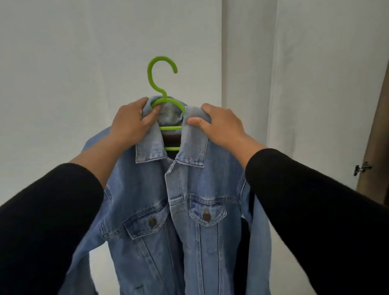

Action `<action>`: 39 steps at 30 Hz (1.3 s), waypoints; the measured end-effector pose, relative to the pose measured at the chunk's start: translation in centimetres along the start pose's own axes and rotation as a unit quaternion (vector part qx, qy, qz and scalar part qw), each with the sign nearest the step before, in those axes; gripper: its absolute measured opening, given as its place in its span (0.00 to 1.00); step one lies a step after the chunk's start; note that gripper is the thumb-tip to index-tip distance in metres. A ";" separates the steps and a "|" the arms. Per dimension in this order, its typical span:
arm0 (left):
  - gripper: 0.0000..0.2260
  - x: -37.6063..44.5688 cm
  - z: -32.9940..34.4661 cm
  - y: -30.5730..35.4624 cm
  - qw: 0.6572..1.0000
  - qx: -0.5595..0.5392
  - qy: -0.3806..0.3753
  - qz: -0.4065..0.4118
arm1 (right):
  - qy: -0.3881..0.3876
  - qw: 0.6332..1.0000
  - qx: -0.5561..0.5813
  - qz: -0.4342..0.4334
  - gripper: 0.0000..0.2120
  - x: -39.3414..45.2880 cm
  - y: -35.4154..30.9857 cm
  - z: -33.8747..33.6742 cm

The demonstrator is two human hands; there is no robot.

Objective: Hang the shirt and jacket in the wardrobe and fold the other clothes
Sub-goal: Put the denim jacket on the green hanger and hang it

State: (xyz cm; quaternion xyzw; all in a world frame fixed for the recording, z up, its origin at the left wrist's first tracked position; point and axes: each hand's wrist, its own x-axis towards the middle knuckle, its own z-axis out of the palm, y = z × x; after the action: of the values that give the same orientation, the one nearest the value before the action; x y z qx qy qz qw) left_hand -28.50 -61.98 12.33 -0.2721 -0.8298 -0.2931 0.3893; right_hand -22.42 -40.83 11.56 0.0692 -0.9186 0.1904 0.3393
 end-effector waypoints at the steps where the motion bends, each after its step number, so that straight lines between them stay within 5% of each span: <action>1: 0.13 -0.1 -0.2 0.0 1.000 0.006 -0.027 -0.003 | 0.005 1.000 -0.005 0.001 0.20 -0.4 -0.2 0.0; 9: 0.17 -0.3 -0.7 -0.3 0.967 0.176 -0.174 -0.058 | 0.062 0.992 -0.108 0.028 0.17 -2.5 -2.9 -0.8; 15: 0.13 -1.3 -1.3 -1.1 0.945 0.193 -0.246 -0.093 | 0.066 0.986 -0.140 0.061 0.18 -3.8 -3.6 -1.4; 24: 0.14 -1.2 -5.0 1.1 0.978 0.066 -0.140 -0.138 | 0.001 0.975 -0.199 0.098 0.18 -6.6 -4.1 -1.2; 27: 0.13 -1.3 -5.3 2.1 0.970 -0.008 -0.183 -0.159 | 0.034 0.974 -0.183 0.126 0.18 -7.5 -4.2 -1.4; 30: 0.13 -2.7 -5.3 3.5 0.906 -0.197 -0.312 -0.208 | 0.085 0.970 -0.175 0.148 0.20 -8.1 -4.3 -2.2; 32: 0.20 -3.0 -5.4 3.6 0.895 -0.194 -0.361 -0.173 | 0.106 0.969 -0.164 0.149 0.20 -8.4 -4.4 -2.7; 35: 0.28 -2.2 -5.8 2.2 0.972 0.011 -0.233 -0.033 | 0.119 0.973 -0.136 0.142 0.20 -8.8 -4.8 -3.4; 39: 0.26 -2.1 -5.8 0.7 0.964 0.105 -0.243 0.023 | 0.137 0.975 -0.111 0.134 0.18 -9.0 -5.5 -4.6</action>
State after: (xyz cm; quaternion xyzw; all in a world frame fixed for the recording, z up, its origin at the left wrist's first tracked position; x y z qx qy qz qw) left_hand -24.04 -66.06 13.82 -0.3121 -0.9188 -0.1207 0.2092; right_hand -11.38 -44.09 10.62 -0.1194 -0.8797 0.1389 0.4388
